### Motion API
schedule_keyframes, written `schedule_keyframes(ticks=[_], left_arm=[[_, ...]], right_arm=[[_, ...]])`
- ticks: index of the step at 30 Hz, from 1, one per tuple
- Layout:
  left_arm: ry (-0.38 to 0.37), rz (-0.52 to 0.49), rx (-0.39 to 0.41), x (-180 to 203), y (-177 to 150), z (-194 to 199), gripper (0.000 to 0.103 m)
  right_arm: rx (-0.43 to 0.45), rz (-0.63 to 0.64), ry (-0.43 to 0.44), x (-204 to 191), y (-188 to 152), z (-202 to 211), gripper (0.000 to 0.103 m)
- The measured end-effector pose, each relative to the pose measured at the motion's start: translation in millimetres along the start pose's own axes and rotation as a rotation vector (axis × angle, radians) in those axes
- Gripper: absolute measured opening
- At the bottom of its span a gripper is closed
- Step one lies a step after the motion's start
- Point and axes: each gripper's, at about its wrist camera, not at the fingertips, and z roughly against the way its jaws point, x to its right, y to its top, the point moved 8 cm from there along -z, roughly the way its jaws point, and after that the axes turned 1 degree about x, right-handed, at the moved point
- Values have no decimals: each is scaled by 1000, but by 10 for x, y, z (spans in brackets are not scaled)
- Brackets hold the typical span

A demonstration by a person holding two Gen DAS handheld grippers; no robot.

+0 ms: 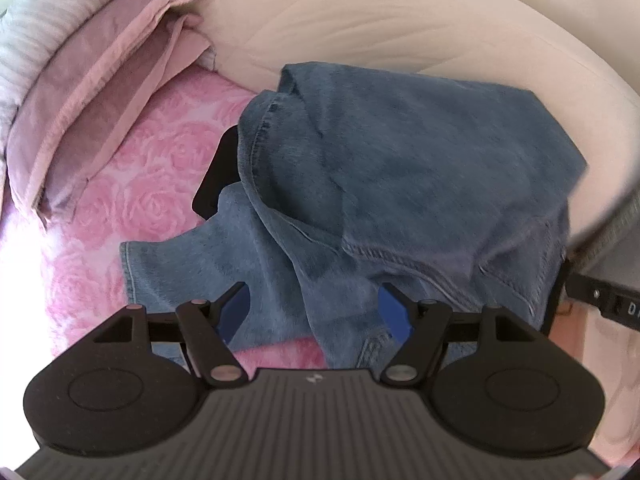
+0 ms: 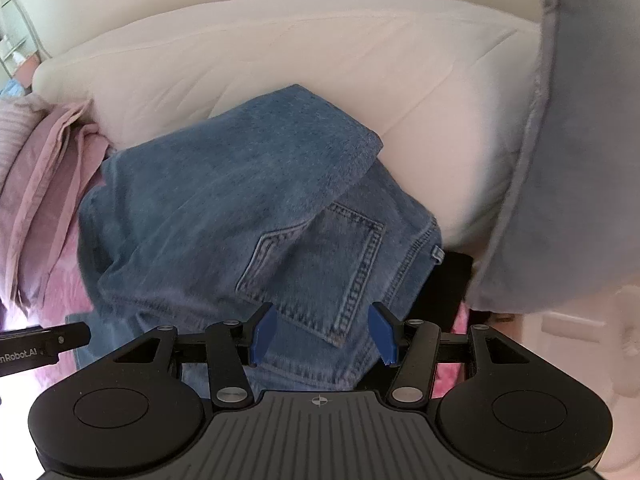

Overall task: Fold clothes
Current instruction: 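Reach both tools to the blue jeans and close the left gripper on a leg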

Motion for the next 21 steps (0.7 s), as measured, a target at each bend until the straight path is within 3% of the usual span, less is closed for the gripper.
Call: schedule_keyframes(ticks=[8, 13, 15, 16, 18, 19, 20, 21], left_arm=[[-11, 164, -1, -301, 227, -369, 68], [-64, 296, 34, -443, 301, -602, 67], [-82, 363, 38, -502, 307, -731, 67], [-89, 393, 37, -533, 306, -803, 63], [-117, 447, 20, -583, 285, -937, 45], [-150, 480, 13, -600, 267, -989, 25], [-191, 518, 5, -615, 244, -1032, 15], [-225, 553, 2, -632, 224, -1052, 10]], right_arm=[[45, -113, 60, 34, 266, -305, 55], [118, -287, 142, 86, 421, -439, 54], [107, -375, 155, 135, 434, -565, 54], [96, -414, 157, 158, 435, -631, 54], [94, -468, 191, 183, 433, -719, 54], [92, -495, 208, 195, 433, -763, 54], [91, -521, 225, 207, 434, -804, 54], [92, -518, 244, 196, 445, -808, 40]])
